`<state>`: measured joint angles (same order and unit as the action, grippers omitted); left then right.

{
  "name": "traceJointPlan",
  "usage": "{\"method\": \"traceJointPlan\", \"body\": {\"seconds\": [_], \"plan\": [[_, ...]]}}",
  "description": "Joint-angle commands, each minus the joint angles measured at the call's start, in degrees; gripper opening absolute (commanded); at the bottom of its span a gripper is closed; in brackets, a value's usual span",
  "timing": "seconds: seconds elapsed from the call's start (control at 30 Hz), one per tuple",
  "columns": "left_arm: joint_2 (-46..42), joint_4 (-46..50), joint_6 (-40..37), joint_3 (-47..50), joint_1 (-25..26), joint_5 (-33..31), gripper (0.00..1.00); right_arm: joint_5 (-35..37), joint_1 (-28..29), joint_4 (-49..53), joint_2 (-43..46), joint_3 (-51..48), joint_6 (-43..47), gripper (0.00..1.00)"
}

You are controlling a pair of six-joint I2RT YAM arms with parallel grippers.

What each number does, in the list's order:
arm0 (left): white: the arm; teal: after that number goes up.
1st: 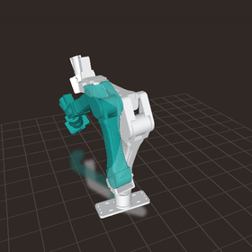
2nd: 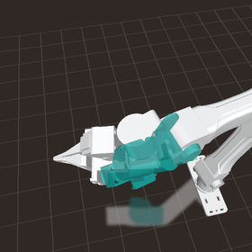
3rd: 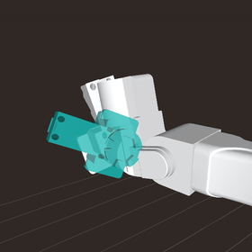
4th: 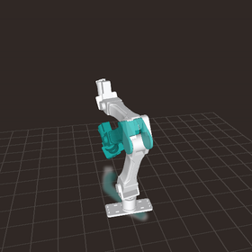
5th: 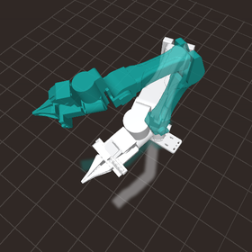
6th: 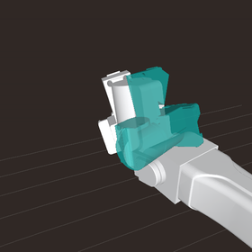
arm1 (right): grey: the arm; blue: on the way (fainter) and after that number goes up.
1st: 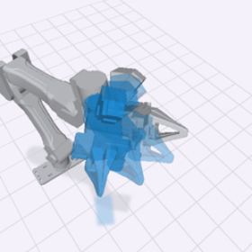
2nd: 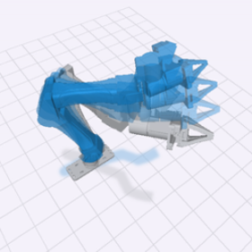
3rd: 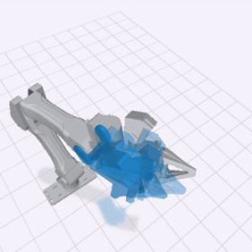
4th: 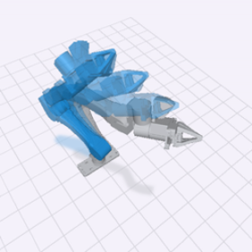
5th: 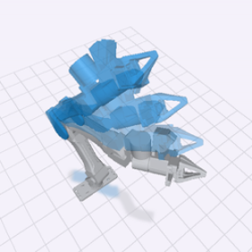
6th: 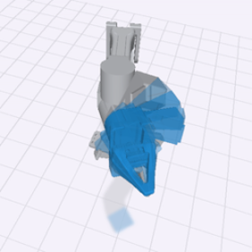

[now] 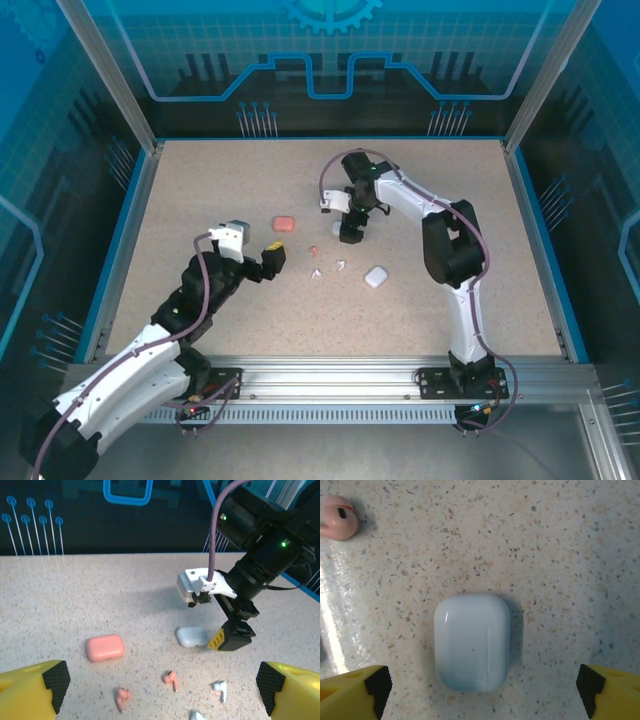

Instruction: Insert the wireless bluetooth earbuds into the charging case

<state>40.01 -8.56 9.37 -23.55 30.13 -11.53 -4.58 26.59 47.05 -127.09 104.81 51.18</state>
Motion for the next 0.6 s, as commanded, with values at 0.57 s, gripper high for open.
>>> {"method": "traceJointPlan", "body": {"seconds": [0.57], "plan": [[1.21,1.70,-0.71,-1.24,-2.37,1.70,0.99,3.08,1.52,12.19,-13.09,13.14,3.80,0.76]]}}
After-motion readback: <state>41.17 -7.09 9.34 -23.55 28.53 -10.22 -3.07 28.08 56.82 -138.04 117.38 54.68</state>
